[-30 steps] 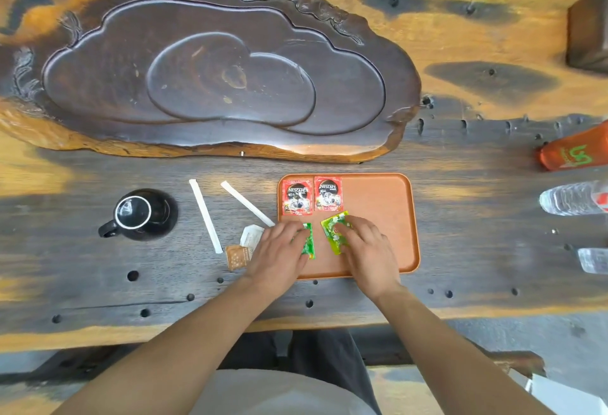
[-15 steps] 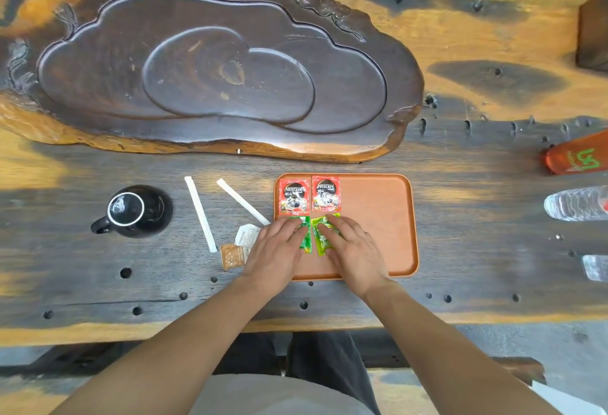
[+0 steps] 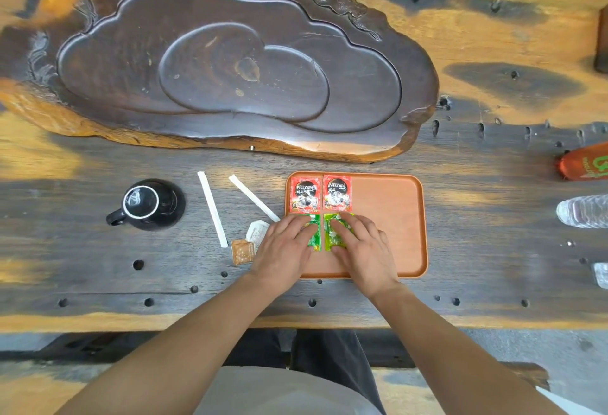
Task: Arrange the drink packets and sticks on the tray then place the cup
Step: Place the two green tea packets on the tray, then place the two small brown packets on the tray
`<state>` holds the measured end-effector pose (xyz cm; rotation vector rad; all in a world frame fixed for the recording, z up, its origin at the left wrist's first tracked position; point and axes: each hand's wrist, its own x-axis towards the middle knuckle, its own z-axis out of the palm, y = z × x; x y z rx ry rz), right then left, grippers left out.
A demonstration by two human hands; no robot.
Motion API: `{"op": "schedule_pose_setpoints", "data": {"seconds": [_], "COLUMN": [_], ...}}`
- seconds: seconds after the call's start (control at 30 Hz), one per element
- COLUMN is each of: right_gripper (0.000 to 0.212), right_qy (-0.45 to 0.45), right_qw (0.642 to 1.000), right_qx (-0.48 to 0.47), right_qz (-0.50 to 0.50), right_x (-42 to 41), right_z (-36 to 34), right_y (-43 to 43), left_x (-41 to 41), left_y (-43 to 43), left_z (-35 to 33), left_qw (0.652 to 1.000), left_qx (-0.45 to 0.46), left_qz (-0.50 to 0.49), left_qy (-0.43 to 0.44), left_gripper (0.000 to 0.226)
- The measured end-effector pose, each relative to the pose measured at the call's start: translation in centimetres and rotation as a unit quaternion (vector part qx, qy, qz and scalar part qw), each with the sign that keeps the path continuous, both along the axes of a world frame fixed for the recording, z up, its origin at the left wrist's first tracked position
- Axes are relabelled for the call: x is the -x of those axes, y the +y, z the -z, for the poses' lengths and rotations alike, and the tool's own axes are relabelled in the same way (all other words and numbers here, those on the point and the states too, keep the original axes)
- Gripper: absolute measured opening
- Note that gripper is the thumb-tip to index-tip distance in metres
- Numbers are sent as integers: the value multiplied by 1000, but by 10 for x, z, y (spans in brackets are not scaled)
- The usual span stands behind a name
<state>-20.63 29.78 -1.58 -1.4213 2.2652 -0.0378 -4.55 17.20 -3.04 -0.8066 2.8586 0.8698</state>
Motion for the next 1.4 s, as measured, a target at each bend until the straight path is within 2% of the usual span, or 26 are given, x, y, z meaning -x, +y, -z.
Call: {"op": "schedule_pose_setpoints", "data": {"seconds": [0.13, 0.23, 0.3, 0.43, 0.5, 0.63, 0.77, 1.03, 1.1, 1.17, 1.23, 1.3, 1.4], "right_gripper": [41, 33, 29, 29, 26, 23, 37, 34, 30, 38, 44, 41, 32], "right_qy": [3, -25, -52, -103, -115, -99, -91, -33, -79, -187, -304, -413, -486], "right_qw": [998, 992, 990, 989, 989, 992, 994, 998, 997, 980, 941, 876, 790], "right_qx": [58, 107, 114, 63, 22, -18, -32, -31, -9, 26, 57, 60, 78], "right_qz": [-10, -53, -72, -85, -91, -72, -44, -49, -21, 57, 140, 243, 365], "right_x": [-19, -46, -64, -91, -98, -105, -112, -119, -118, -114, -111, -109, -103], "right_z": [-7, -8, -7, -2, 1, 4, 4, 9, 7, 0, -12, -24, -37], "right_y": [-11, -32, -50, -83, -94, -106, -113, -122, -121, -118, -113, -106, -96], "left_x": [-31, -73, -96, -107, -104, -104, -114, -122, -122, -121, -120, -118, -111], "left_y": [-14, -30, -38, -46, -51, -60, -63, -64, -66, -68, -70, -71, -75], "left_z": [-13, -12, -10, -6, -4, -3, -3, -5, -9, -15, -21, -27, -35], "left_qw": [994, 985, 985, 991, 992, 988, 982, 969, 965, 950, 932, 911, 882], "left_qx": [-10, -10, -25, -38, -31, -31, -40, -70, -104, -176, -236, -292, -352], "left_qz": [-98, -171, -171, -92, -78, -105, -136, -195, -216, -247, -271, -293, -314], "left_qy": [38, 14, -24, -84, -95, -107, -122, -133, -103, -70, -49, -14, 18], "left_gripper": [30, 26, 30, 49, 46, 47, 53, 27, 16, 12, 13, 12, 10]}}
